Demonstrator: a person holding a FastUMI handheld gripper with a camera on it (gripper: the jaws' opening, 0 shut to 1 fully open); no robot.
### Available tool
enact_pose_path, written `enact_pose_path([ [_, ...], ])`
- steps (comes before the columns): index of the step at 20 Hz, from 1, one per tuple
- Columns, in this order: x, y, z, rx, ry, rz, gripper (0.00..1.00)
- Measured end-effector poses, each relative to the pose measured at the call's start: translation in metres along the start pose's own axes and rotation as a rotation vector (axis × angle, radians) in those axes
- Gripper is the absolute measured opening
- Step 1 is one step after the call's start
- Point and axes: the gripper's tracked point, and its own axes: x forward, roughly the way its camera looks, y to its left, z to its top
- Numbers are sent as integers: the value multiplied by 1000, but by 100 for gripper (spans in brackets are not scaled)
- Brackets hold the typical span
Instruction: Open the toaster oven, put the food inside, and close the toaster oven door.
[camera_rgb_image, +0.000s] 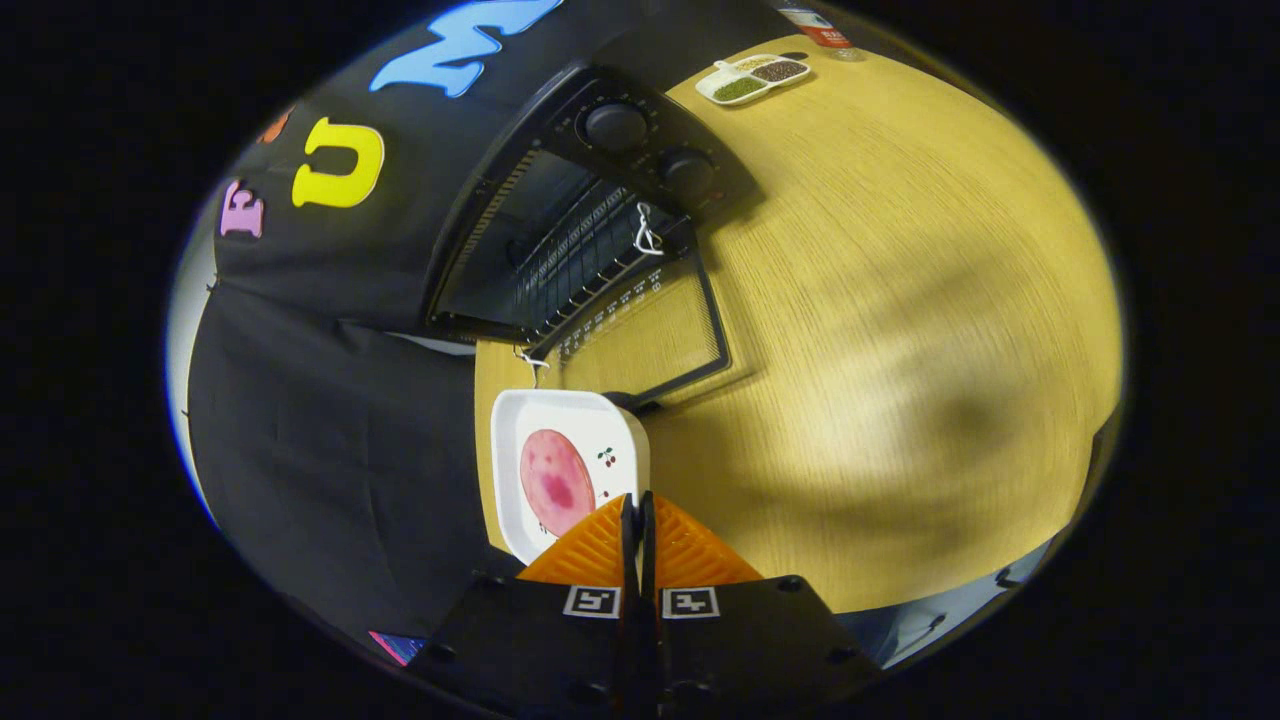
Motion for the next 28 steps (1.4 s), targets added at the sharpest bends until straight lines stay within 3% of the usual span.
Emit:
enact_pose_path([
  [8, 38, 60, 16, 115, -193, 55, 2],
  [23, 97, 65, 93, 605, -486, 32, 2],
  [28, 115, 78, 122, 704, -545, 70, 2],
])
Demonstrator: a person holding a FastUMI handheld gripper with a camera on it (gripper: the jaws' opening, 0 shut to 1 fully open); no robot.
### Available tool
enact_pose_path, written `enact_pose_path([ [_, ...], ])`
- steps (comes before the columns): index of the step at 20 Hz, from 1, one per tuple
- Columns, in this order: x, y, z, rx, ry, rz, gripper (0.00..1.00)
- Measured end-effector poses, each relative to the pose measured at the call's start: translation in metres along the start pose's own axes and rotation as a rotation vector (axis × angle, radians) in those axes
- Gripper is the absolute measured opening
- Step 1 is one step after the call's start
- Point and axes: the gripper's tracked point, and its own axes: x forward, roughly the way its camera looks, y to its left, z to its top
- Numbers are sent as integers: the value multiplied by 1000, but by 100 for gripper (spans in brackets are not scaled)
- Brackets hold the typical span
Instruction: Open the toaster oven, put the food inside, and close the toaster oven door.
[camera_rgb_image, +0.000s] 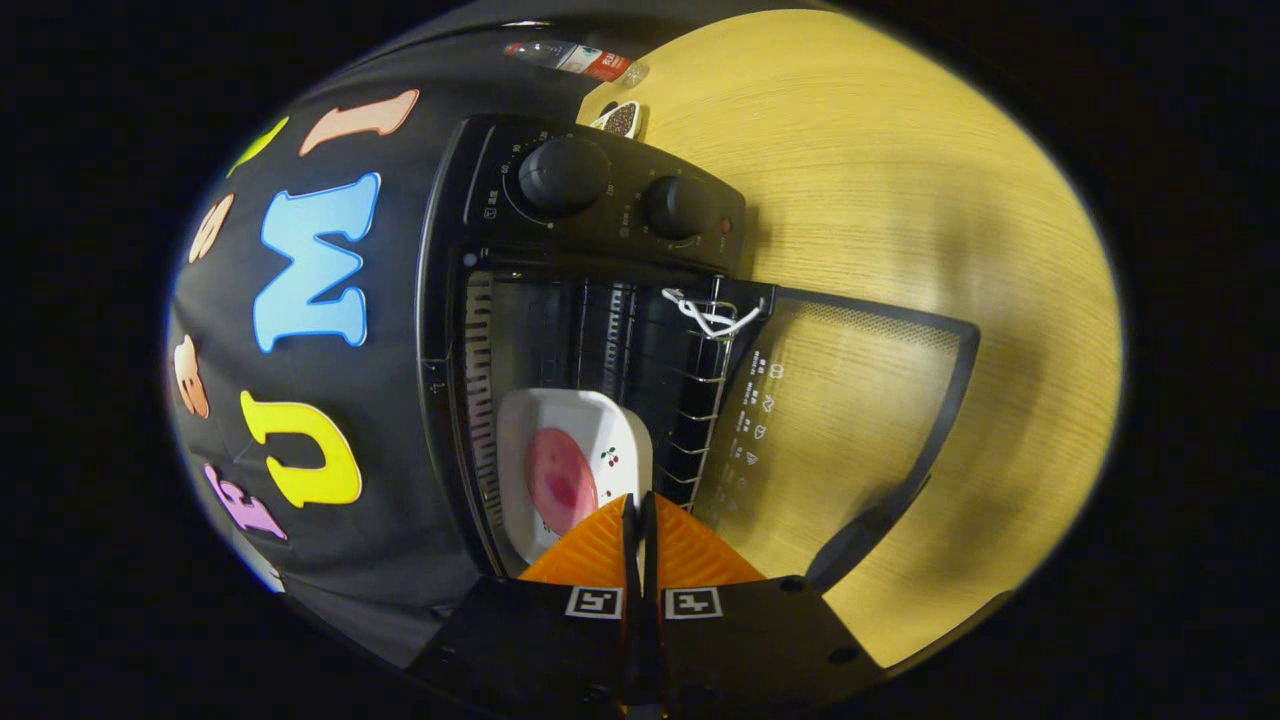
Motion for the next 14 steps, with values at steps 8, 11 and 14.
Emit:
enact_pose_path([
  [8, 29, -4, 5, 41, -72, -20, 2],
  [11, 26, 4, 8, 16, -86, 40, 9],
  [14, 11, 16, -2, -63, -61, 110, 59],
])
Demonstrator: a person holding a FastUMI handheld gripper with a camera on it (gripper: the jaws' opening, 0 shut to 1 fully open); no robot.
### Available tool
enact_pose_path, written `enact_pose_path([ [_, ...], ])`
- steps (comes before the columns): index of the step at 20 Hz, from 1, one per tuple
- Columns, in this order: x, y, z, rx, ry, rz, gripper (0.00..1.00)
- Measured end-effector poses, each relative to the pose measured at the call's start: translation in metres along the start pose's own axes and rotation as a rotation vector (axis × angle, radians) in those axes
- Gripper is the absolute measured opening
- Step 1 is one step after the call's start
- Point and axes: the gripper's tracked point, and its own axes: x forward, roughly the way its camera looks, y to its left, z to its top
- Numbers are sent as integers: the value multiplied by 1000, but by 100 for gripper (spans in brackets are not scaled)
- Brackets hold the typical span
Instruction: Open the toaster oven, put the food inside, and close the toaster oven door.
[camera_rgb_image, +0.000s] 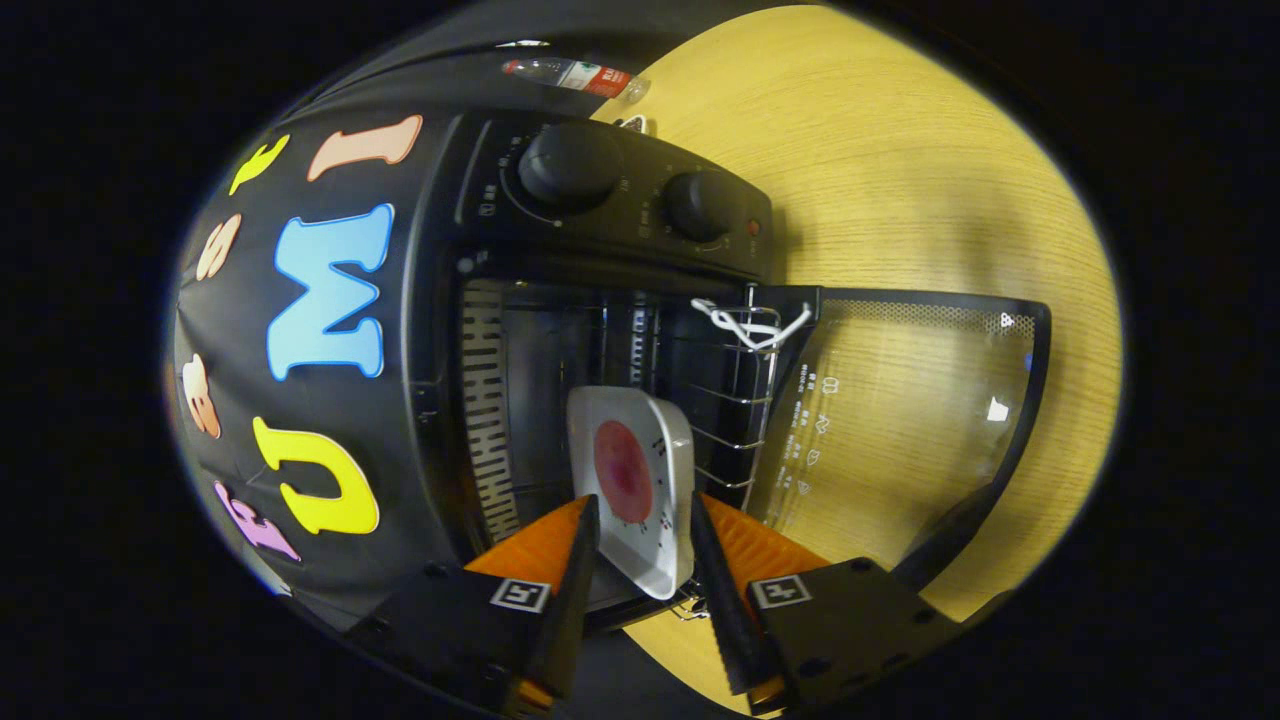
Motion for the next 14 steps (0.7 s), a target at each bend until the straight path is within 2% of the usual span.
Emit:
enact_pose_path([
  [4, -33, 2, -4, -249, 17, 28, 96],
  [8, -64, -11, -17, -569, 56, 34, 97],
  [14, -95, -44, -34, -976, 105, 21, 97],
])
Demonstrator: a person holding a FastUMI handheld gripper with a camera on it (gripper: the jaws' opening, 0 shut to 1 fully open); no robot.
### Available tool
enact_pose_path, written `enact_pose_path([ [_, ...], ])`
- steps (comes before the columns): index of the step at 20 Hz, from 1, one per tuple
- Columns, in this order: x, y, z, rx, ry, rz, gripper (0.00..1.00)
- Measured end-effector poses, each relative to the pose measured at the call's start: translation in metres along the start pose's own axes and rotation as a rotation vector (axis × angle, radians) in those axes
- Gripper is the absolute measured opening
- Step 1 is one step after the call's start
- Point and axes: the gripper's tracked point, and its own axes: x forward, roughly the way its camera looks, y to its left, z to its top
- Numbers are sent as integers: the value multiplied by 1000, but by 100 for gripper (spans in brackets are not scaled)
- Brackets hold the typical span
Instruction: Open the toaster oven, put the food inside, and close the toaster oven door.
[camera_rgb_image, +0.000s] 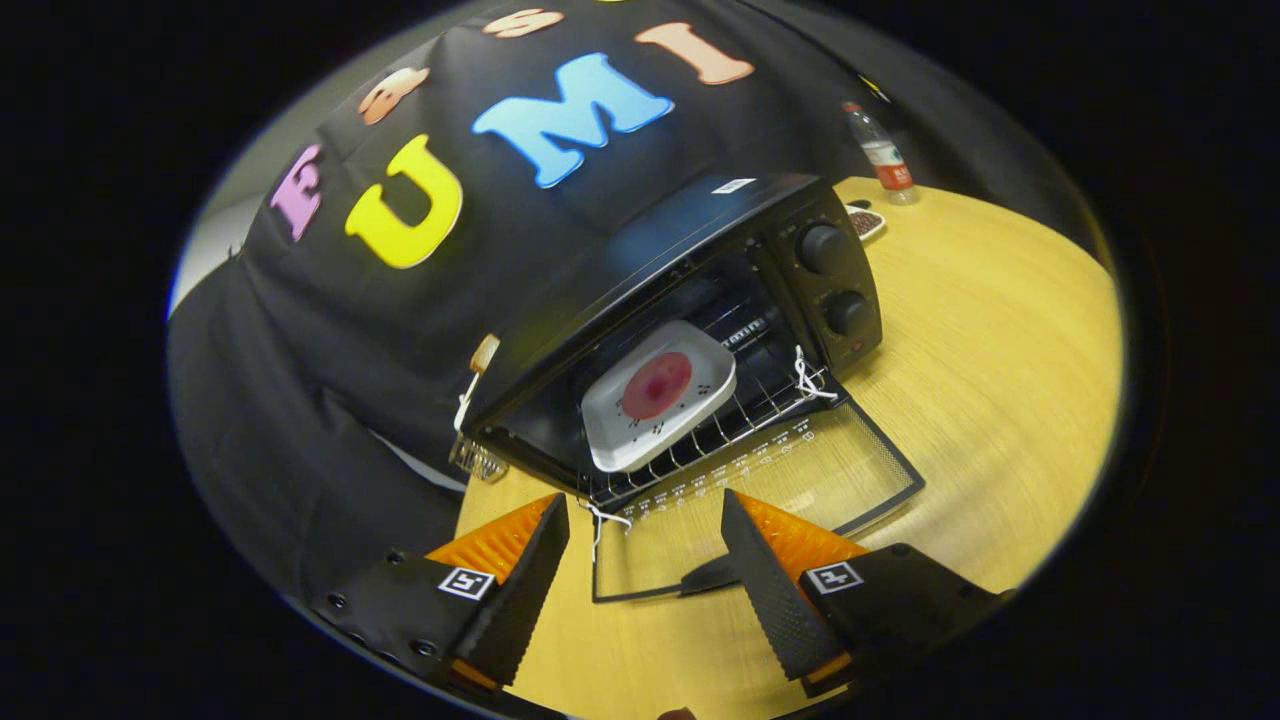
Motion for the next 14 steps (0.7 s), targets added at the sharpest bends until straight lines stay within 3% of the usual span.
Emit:
enact_pose_path([
  [3, -10, -7, -26, -204, 51, -32, 98],
  [7, -13, -27, -62, -350, 154, -97, 98],
  [14, -5, -56, -94, -370, 319, -190, 99],
])
